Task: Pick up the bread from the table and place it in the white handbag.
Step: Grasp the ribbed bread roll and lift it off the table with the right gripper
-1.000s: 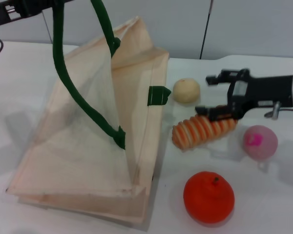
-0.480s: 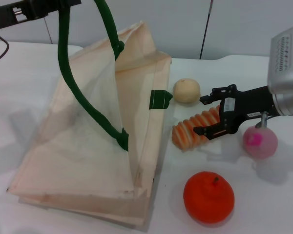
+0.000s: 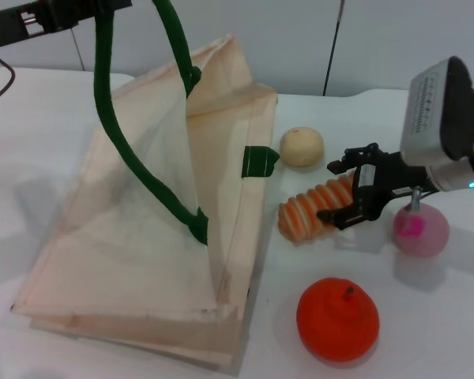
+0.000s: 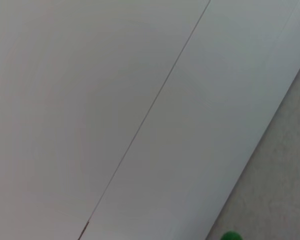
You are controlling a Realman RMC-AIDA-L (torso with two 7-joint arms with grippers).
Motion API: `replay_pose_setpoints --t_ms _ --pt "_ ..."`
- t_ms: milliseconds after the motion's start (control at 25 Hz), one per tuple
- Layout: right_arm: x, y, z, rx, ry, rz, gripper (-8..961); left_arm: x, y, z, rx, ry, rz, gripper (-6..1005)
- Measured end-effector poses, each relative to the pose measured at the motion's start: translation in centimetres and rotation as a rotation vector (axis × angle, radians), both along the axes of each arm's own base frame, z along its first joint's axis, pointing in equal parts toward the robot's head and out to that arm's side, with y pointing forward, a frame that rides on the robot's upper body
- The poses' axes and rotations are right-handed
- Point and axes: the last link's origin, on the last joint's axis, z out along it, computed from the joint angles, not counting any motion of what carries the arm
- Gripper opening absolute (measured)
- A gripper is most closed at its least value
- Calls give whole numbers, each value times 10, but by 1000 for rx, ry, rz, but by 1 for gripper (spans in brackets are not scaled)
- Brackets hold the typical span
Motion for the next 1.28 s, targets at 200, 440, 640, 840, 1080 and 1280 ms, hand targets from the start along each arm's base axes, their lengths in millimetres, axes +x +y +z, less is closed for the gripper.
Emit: replay_pose_setpoints --t_ms 200,440,640,840,1080,1280 --pt "-4 2 -8 -4 -43 11 888 0 0 0 0 0 0 121" --pt "-2 1 -13 -10 -70 11 888 0 0 0 0 -1 0 121" --pt "-1 -1 -14 -24 -81 15 888 0 0 0 5 -6 1 121" --pt "0 -3 -16 -39 -101 21 843 0 0 0 6 -7 2 121" --pt "2 -2 -14 -29 -109 23 741 -1 -1 1 8 -8 4 121" --pt "2 -1 -13 -23 -102 25 709 -1 -1 0 8 -9 4 121"
